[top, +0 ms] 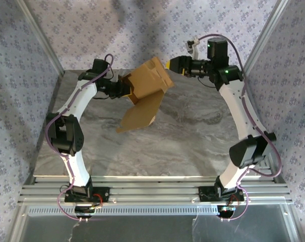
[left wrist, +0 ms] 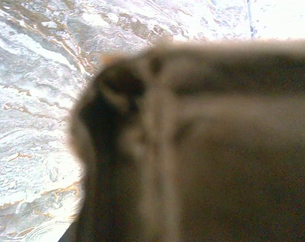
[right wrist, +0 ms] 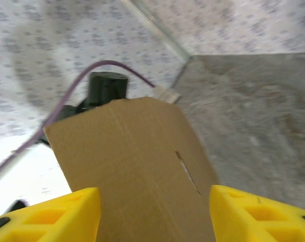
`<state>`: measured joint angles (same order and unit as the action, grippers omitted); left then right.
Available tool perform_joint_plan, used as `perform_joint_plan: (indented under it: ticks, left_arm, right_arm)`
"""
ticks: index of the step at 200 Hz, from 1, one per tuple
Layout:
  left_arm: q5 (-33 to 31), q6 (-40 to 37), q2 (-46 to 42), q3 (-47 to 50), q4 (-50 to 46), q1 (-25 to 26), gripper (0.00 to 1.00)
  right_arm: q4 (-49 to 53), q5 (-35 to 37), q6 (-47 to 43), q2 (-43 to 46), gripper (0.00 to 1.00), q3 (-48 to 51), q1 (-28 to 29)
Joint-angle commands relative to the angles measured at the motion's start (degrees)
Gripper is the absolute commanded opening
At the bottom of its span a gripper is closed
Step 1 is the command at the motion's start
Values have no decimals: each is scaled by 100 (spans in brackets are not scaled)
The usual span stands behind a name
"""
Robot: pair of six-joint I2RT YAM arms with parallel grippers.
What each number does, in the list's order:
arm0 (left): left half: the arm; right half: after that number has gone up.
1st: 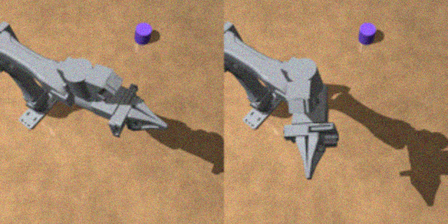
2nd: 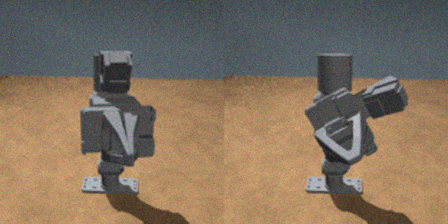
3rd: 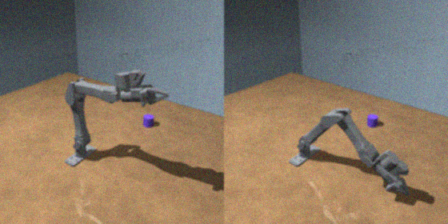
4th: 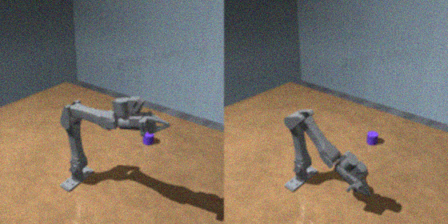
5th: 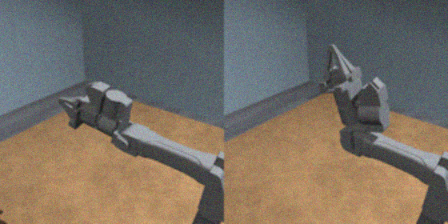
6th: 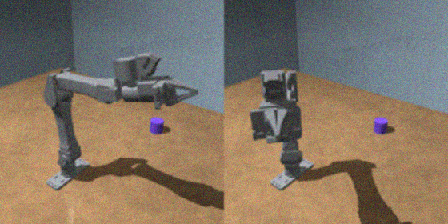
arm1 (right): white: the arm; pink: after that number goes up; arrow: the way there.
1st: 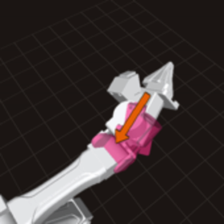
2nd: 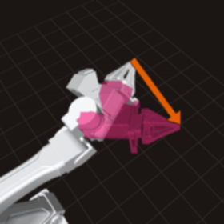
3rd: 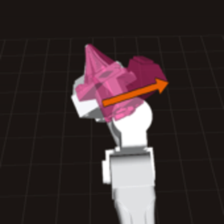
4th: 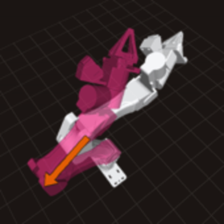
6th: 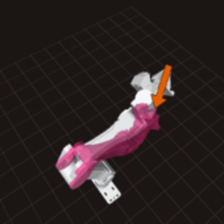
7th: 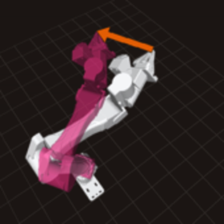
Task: Fold the paper box
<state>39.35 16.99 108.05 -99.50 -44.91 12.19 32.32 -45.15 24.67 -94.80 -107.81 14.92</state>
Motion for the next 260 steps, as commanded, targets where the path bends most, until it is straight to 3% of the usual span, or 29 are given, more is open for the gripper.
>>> perform_joint_plan:
  ticks: [1,35,76,98,135,152,177,203,233,248,260]
  left_arm:
    - [-223,-23,58,-359,-442,51,0]
    - [-412,-64,202,-761,-878,157,0]
    - [-516,-34,268,-959,-1022,196,0]
    - [-534,-36,269,-1024,-1077,223,0]
    - [-532,-23,278,-1101,-1139,291,0]
    - [-547,5,311,-1144,-1178,326,0]
    - [-575,42,377,-1194,-1286,381,0]
    - [-592,129,409,-1400,-1333,438,0]
    - [-569,164,449,-1475,-1336,507,0]
    - [-565,164,471,-1510,-1356,522,0]
    - [-560,164,480,-1528,-1363,531,0]
  right_arm:
    - [696,1912,-1092,544,62,-38,269]
    - [1322,3061,-1984,346,62,-371,802]
    - [1458,4373,-2316,115,61,-639,1400]
    - [1744,5373,-2449,-115,46,-897,1583]
    - [1763,6305,-2774,-346,29,-1094,1903]
    - [1722,6963,-2885,-500,13,-1164,2113]
    - [1512,8383,-3193,-706,0,-1262,2494]
    - [962,9673,-3841,-807,0,-1113,2894]
    - [103,10599,-4729,-860,0,-637,3225]
    - [-162,10833,-4939,-853,0,-472,3305]
    - [24,10739,-4746,-800,6,-542,3290]
